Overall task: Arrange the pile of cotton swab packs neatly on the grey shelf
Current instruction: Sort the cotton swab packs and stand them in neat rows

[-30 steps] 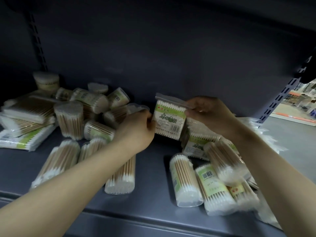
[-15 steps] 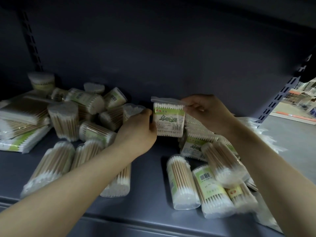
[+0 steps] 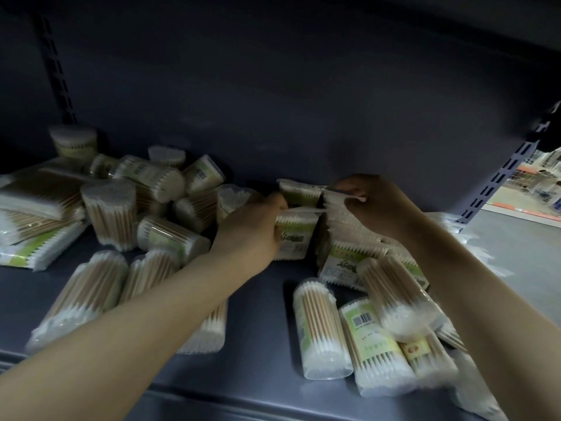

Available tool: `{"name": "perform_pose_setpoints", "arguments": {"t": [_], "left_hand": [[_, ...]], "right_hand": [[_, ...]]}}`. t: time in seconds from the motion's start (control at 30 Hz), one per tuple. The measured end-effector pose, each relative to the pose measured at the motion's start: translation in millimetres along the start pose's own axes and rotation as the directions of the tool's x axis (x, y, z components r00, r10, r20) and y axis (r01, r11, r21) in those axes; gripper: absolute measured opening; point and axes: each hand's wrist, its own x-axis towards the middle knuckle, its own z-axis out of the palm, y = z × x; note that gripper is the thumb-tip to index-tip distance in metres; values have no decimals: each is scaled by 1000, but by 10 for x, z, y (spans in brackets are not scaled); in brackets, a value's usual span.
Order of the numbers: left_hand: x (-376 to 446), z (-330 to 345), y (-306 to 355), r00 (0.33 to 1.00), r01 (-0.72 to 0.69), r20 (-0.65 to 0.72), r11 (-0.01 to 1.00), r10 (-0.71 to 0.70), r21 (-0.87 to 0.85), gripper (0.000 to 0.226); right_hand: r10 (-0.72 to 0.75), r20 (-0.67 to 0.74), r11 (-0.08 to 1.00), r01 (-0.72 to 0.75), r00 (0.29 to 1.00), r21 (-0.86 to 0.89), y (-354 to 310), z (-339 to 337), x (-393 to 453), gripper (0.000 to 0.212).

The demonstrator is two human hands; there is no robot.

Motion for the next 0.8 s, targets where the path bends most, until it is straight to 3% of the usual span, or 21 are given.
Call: {"name": "perform_pose_setpoints", "arguments": {"t": [0.1, 0.17, 0.23, 0.4, 0.53, 0.8], "left_hand": [[45, 27, -5, 998, -47, -25, 964, 55, 263, 38], [75, 61, -9, 981, -149, -33, 858, 190, 492, 40], [107, 95, -8, 955, -224, -22, 764, 297, 605, 42], [259, 137, 8, 966, -235, 71, 730, 249, 642, 45], [354, 153, 8, 962, -262, 124, 689, 245, 675, 50], [463, 248, -6, 952, -280, 104, 676, 289, 681, 49]], "right_hand": [[88, 64, 988, -79, 994, -136, 21, 43, 26, 47], [93, 107, 972, -68, 990, -224, -13, 66, 9, 51], [85, 169, 955, -33, 982, -293, -52, 88, -15, 53], [137, 270, 974, -80, 953, -214, -46, 155, 2, 44], [132, 307, 961, -46, 943, -274, -38, 126, 16, 37], [60, 303, 969, 18, 951, -248, 25, 143, 30, 22]]}}
